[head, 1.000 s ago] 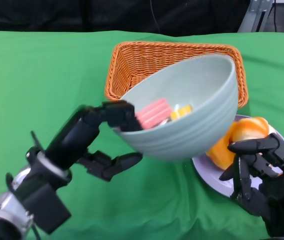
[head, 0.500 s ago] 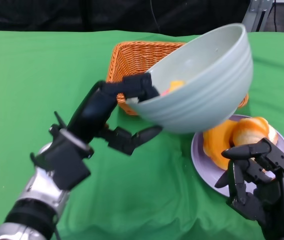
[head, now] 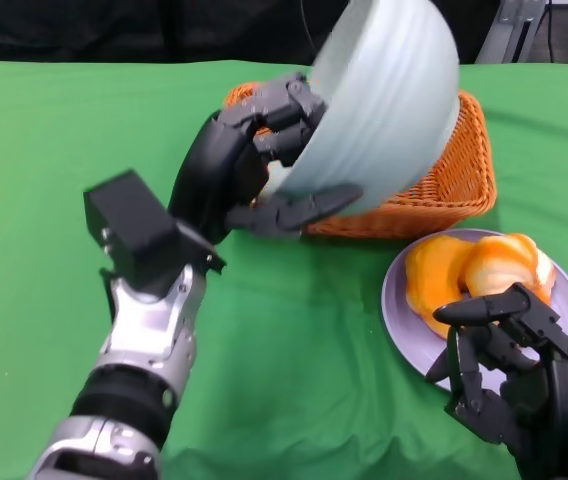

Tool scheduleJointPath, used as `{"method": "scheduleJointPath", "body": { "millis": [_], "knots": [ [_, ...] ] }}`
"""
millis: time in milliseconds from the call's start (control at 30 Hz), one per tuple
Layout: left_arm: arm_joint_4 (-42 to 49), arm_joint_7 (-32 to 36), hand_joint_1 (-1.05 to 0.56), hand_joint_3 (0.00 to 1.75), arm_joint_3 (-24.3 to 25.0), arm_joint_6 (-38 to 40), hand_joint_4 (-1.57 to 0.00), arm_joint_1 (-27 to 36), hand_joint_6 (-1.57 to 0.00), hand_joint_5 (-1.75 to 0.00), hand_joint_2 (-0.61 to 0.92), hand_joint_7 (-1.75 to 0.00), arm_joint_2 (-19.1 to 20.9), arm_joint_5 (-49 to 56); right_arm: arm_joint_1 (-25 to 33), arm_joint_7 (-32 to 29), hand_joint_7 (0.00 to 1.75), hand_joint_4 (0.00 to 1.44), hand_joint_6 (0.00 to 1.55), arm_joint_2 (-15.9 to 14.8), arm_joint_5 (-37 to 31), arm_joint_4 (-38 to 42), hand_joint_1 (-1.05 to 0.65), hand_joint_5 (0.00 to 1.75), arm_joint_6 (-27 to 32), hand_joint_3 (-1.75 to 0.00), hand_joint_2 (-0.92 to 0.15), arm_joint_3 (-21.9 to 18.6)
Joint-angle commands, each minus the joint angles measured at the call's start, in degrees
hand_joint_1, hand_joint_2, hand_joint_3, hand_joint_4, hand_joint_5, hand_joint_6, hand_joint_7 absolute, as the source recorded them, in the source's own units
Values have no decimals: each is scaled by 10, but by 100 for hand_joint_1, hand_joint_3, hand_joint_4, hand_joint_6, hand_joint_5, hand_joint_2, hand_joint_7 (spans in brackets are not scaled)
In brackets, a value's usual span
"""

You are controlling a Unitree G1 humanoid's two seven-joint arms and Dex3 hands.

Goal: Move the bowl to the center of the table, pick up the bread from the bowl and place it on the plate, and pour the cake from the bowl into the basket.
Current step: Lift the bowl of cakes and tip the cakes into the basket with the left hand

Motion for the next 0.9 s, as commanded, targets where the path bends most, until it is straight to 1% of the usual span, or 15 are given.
{"method": "scheduleJointPath", "body": {
  "millis": [33,200,300,433,667,767,900],
  "knots": [
    [15,-1,-11,104,27,32,-74,-32,-65,-175,62,-159,-13,-18,-6,1,124,82,72,-8,3,12,-3,157,-16,-101,-63,-5],
    [34,7,-9,109,48,56,-73,-45,-65,-175,58,-158,-25,-9,-8,2,124,82,72,-7,6,19,-4,157,-20,-100,-63,-4],
    [46,16,-7,111,50,35,-73,-47,-67,-175,58,-157,-24,13,-7,-1,124,83,72,-5,4,19,-4,156,-21,-99,-63,-4],
    [60,19,-8,110,54,20,-74,-52,-71,-175,59,-153,-23,32,-11,-2,123,83,72,-8,-3,25,-5,155,-26,-96,-65,-5],
    [70,-2,-8,113,63,32,-75,-62,-72,-175,58,-151,-26,28,-17,1,125,84,71,-10,1,40,-5,156,-32,-95,-64,-5],
    [78,-23,-9,107,70,39,-74,-68,-71,-175,61,-152,-30,14,-19,4,125,83,70,-14,1,42,-5,155,-29,-95,-64,-4],
    [82,-49,-11,106,88,71,-73,-78,-69,-175,59,-155,-38,-10,-27,5,123,83,69,-14,2,62,-5,154,-47,-95,-64,-6]
  ]
}}
